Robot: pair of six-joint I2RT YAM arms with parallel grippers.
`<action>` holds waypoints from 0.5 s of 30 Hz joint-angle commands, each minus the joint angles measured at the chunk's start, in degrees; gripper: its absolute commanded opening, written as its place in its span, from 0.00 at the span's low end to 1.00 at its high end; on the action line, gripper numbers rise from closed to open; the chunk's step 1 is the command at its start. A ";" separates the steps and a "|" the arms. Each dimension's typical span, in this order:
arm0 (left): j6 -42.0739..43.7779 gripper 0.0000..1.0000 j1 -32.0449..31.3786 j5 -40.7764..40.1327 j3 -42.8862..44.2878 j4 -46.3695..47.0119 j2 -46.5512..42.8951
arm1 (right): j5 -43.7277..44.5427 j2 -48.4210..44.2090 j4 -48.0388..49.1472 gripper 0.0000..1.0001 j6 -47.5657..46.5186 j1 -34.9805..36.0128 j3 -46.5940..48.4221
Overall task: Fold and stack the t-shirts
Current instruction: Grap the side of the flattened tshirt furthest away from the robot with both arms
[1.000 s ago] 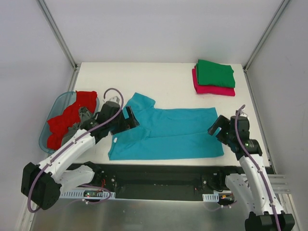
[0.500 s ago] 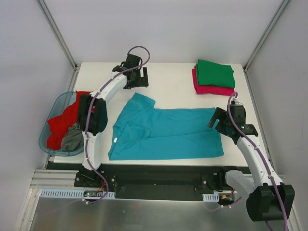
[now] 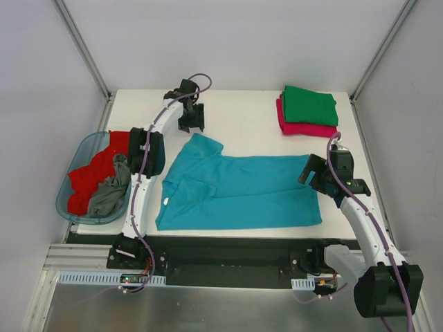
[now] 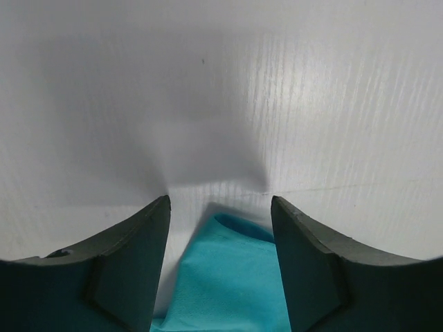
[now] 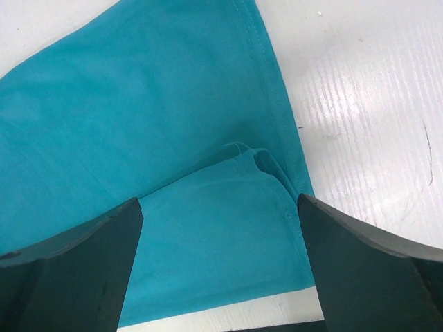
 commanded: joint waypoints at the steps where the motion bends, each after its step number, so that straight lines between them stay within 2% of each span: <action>1: 0.41 0.59 -0.16 6.94 -2.68 -3.15 -4.22 | -0.70 -0.01 1.24 0.96 -0.82 -0.41 -0.11; 4: 0.15 0.55 -0.25 7.48 -3.91 -3.59 -4.66 | -0.34 -0.27 1.33 0.96 -0.82 -0.41 -0.20; 6: 0.23 0.49 -0.25 8.00 -4.00 -3.68 -4.83 | -0.61 -0.71 1.24 0.96 -0.82 -0.49 -0.37; 8: 0.58 0.37 -0.25 9.57 -4.09 -3.86 -4.92 | -0.26 -0.80 1.24 0.96 -0.82 -0.49 -0.46; 12: 1.90 0.17 -0.25 12.31 -3.57 -3.77 -4.75 | 0.18 -1.50 1.07 0.96 -0.91 -0.58 -0.63; 14: 2.34 0.00 -0.25 13.62 -3.04 -3.77 -4.66 | 0.62 -1.50 1.07 0.96 -0.99 -0.67 -0.64; 15: 2.26 0.00 -0.25 13.89 -3.04 -3.68 -4.74 | 0.71 -1.50 1.07 0.96 -0.99 -0.76 -0.72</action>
